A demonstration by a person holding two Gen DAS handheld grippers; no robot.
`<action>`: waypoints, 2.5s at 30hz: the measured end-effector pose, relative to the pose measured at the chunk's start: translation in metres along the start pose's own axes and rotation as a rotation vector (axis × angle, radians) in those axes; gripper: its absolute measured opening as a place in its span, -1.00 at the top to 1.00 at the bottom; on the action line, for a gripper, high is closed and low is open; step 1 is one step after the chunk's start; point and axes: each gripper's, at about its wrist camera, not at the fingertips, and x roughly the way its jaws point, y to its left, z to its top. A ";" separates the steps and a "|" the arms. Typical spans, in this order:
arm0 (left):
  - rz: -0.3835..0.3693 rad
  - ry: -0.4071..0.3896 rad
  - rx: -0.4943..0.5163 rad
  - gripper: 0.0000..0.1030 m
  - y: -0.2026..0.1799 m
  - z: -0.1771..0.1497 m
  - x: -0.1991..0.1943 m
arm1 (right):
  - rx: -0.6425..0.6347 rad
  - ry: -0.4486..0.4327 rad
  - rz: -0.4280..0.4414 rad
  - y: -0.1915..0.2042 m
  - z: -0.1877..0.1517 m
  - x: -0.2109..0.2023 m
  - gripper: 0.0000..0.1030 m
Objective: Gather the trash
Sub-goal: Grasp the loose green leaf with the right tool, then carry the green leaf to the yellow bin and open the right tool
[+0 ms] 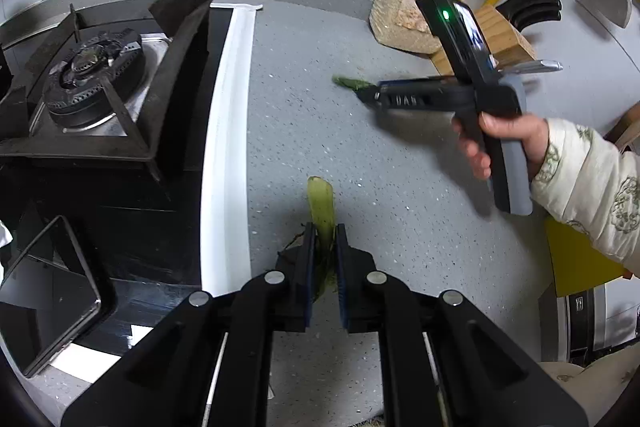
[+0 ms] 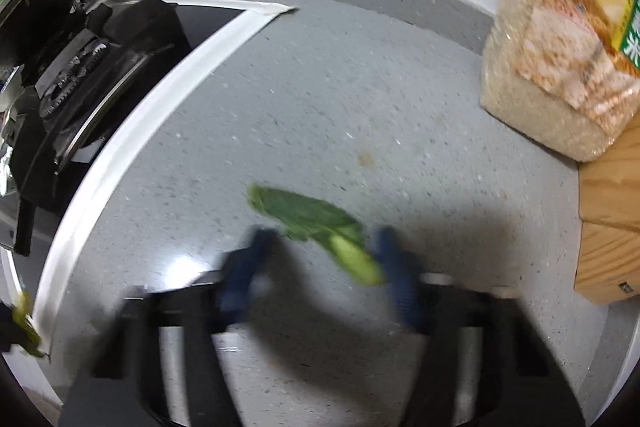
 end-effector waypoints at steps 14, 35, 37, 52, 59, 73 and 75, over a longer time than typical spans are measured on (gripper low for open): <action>0.032 -0.038 0.087 0.79 -0.013 0.032 -0.010 | 0.229 -0.131 0.088 0.010 -0.077 -0.129 0.91; -0.023 -0.081 0.417 0.78 -0.096 0.073 -0.018 | 0.739 -0.473 -0.500 -0.044 -0.242 -0.398 0.91; -0.030 -0.084 0.435 0.79 -0.106 0.073 -0.018 | 0.797 -0.487 -0.584 -0.057 -0.261 -0.420 0.91; -0.124 -0.212 0.512 0.78 -0.229 0.055 -0.058 | 1.105 -0.445 -0.685 -0.164 -0.378 -0.467 0.91; -0.302 -0.289 0.635 0.78 -0.328 0.043 -0.100 | 1.106 -0.404 -0.563 -0.189 -0.393 -0.446 0.91; -0.483 -0.278 0.862 0.79 -0.497 0.032 -0.091 | 1.078 -0.690 -0.575 -0.178 -0.445 -0.534 -0.53; -0.475 -0.257 0.874 0.78 -0.509 0.030 -0.084 | 1.075 -0.740 -0.612 -0.170 -0.457 -0.548 -0.54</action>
